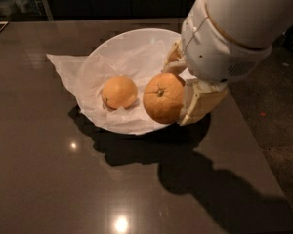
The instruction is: Pick orange from white bowl
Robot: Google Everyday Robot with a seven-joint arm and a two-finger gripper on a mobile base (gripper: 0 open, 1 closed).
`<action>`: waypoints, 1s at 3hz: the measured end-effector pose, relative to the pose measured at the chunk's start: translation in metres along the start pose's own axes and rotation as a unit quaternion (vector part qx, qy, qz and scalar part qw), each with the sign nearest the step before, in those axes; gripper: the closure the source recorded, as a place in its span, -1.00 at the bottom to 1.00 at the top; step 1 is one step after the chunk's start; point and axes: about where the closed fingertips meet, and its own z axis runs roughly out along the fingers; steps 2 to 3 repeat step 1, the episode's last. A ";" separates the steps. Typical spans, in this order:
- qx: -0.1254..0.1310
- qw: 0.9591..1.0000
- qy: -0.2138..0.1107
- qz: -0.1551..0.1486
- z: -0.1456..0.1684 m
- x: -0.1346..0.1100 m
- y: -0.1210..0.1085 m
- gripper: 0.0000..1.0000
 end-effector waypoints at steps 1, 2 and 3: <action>0.022 0.999 -0.013 -0.024 -0.022 -0.010 0.016 1.00; 0.022 0.999 -0.013 -0.024 -0.022 -0.010 0.016 1.00; 0.022 0.999 -0.013 -0.024 -0.022 -0.010 0.016 1.00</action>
Offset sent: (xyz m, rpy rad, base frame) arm 0.0000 0.0000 0.0000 0.0000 0.0000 0.0000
